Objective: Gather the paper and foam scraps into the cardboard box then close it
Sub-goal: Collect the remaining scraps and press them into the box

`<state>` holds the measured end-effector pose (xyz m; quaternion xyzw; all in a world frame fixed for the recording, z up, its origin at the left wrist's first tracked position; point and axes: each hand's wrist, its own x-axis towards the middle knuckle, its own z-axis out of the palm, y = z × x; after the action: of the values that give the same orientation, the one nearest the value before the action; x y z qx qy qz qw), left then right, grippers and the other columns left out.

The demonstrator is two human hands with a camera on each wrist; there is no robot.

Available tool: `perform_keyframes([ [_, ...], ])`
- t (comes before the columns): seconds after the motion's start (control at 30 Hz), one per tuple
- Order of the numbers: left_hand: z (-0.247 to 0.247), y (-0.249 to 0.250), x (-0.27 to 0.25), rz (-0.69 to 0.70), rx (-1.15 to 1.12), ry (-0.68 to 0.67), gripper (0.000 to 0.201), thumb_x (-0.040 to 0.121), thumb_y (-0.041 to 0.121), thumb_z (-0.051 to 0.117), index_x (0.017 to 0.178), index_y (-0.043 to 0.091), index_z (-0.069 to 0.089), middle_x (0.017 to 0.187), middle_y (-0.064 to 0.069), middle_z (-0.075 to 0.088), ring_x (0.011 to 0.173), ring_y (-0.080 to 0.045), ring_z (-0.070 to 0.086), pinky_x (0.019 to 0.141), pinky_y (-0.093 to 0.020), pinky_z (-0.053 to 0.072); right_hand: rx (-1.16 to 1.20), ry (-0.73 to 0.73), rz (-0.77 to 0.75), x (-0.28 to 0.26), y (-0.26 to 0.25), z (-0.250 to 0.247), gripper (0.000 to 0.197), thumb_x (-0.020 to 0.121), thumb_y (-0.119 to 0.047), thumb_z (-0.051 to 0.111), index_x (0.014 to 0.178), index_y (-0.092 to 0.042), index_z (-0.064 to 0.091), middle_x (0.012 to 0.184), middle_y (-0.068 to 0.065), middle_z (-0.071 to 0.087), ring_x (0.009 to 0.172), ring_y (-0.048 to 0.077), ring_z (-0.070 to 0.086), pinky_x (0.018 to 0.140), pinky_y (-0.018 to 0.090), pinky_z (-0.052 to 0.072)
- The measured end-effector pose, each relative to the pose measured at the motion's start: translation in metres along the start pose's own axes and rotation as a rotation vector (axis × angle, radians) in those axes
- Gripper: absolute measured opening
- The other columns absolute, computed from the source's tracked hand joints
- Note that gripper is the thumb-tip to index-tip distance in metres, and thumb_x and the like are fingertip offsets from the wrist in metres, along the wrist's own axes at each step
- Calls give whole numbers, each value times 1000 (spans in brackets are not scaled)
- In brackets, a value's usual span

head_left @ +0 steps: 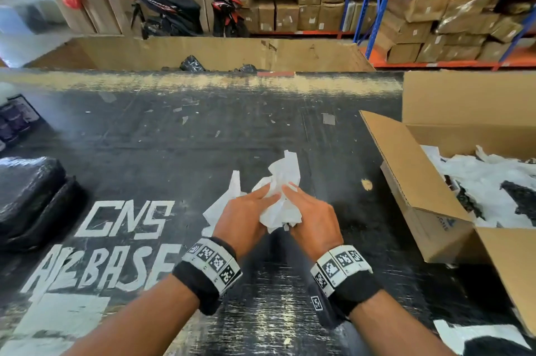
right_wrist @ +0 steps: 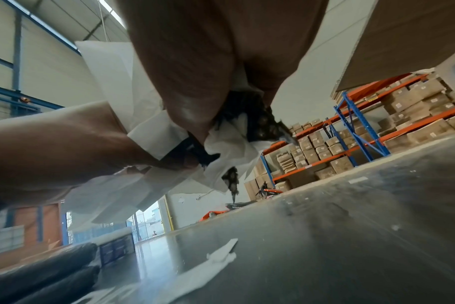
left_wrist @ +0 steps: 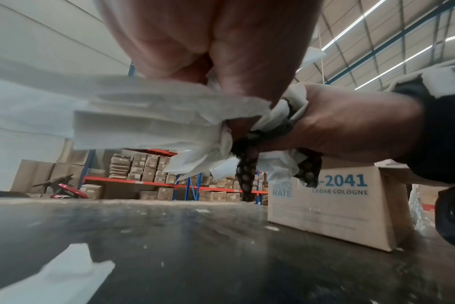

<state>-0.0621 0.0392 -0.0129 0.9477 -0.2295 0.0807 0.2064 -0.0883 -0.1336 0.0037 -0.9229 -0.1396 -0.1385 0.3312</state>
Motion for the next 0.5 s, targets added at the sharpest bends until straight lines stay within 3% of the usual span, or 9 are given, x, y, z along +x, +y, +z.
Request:
perform_keyframes([
  [0.13, 13, 37, -45, -31, -26, -39, 49, 81, 16, 75, 127, 32, 68, 131, 5, 67, 94, -19, 74, 75, -36, 62, 23, -95, 42, -49, 9, -5, 57, 77, 2, 69, 131, -16, 62, 135, 2, 63, 103, 31, 69, 85, 39, 58],
  [0.2, 19, 55, -64, -54, -25, -52, 51, 81, 17, 73, 129, 34, 67, 133, 6, 66, 93, -20, 74, 76, -36, 62, 50, -107, 41, -75, 11, -12, 56, 79, 2, 67, 131, -17, 61, 136, 0, 61, 105, 32, 68, 87, 42, 57],
  [0.3, 24, 87, -88, -74, -20, -52, 52, 83, 18, 72, 131, 37, 65, 134, 9, 65, 94, -16, 74, 78, -32, 61, 52, -100, 19, -108, 17, -26, 56, 77, 5, 67, 129, -17, 61, 134, 0, 62, 100, 35, 70, 81, 47, 59],
  [0.4, 26, 122, -107, -51, -41, -13, 55, 73, 16, 83, 123, 34, 71, 124, 7, 71, 84, -12, 75, 70, -23, 58, 13, -116, -9, -138, 24, -44, 61, 77, 4, 70, 132, -19, 58, 137, -2, 60, 100, 31, 70, 82, 42, 59],
  [0.5, 24, 155, -117, -41, -37, 8, 66, 61, 16, 92, 121, 33, 73, 125, 4, 71, 82, -13, 76, 70, -23, 58, -34, -96, -32, -162, 31, -68, 61, 80, -1, 72, 136, -20, 55, 141, 0, 57, 108, 27, 68, 89, 39, 58],
])
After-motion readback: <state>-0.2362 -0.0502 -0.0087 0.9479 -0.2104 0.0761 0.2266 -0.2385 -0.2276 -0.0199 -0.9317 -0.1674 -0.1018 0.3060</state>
